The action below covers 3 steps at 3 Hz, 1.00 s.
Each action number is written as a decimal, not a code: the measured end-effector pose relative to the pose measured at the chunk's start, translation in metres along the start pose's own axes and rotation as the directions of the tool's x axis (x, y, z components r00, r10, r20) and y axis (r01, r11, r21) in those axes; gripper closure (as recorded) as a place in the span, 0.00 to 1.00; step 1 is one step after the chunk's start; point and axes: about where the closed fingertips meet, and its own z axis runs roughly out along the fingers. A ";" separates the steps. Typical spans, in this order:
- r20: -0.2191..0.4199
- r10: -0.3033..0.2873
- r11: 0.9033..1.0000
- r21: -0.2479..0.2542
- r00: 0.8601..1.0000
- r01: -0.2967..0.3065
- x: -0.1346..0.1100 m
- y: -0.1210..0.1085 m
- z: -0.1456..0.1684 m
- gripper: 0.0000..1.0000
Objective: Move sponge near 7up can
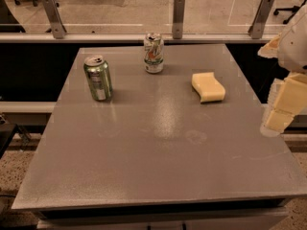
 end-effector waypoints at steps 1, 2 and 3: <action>0.002 -0.003 1.000 0.009 1.000 0.003 -0.001 -0.001 -0.001 0.00; 0.018 0.036 0.999 0.027 0.999 -0.036 -0.002 -0.016 0.007 0.00; 0.026 0.108 0.993 0.044 0.994 -0.109 -0.003 -0.043 0.028 0.00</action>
Offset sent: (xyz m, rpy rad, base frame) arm 0.0405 -0.0058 -0.0129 0.0504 -0.0285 -0.0855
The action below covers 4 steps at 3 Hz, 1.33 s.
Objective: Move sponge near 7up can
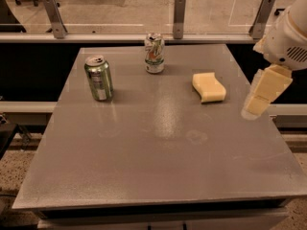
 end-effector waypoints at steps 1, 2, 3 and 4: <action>-0.002 0.076 0.997 0.027 0.997 -0.076 -0.002 -0.026 0.027 0.00; 0.005 0.138 0.990 0.043 0.990 -0.138 -0.006 -0.050 0.052 0.00; 0.036 0.200 0.979 0.024 0.979 -0.201 -0.019 -0.072 0.086 0.00; 0.055 0.230 0.973 -0.001 0.972 -0.230 -0.028 -0.079 0.108 0.00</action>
Offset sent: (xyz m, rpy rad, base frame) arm 0.1057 -0.0078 -0.0558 0.0654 -0.0234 -0.2197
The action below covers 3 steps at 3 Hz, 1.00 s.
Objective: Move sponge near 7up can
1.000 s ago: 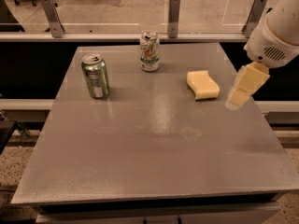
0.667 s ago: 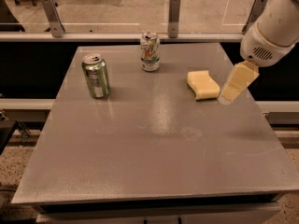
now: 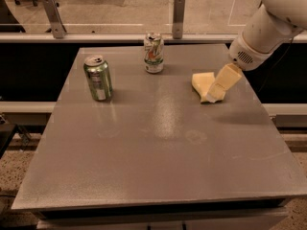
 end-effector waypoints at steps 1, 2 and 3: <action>0.006 0.014 1.000 -0.024 1.000 -0.013 -0.007 0.004 0.022 0.00; -0.006 0.022 0.999 -0.043 1.000 -0.022 -0.008 0.009 0.038 0.00; -0.016 0.033 0.997 -0.075 0.999 -0.034 -0.005 0.012 0.049 0.18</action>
Offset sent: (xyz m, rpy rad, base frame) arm 0.0131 0.0239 -0.0493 0.0281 0.0657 -0.0147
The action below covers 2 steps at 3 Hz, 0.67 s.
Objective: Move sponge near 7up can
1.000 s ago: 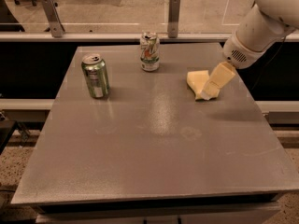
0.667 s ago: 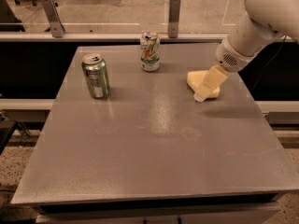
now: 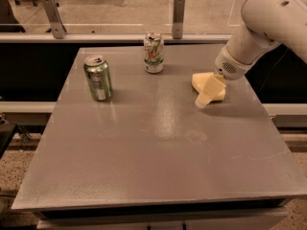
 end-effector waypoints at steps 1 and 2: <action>-0.009 0.007 1.000 -0.026 1.000 -0.007 0.000 0.002 0.004 0.42; -0.011 -0.002 0.999 -0.034 1.000 0.001 -0.006 0.002 0.000 0.64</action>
Offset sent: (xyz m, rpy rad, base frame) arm 0.0041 0.0114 0.0153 0.0069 0.0310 0.0243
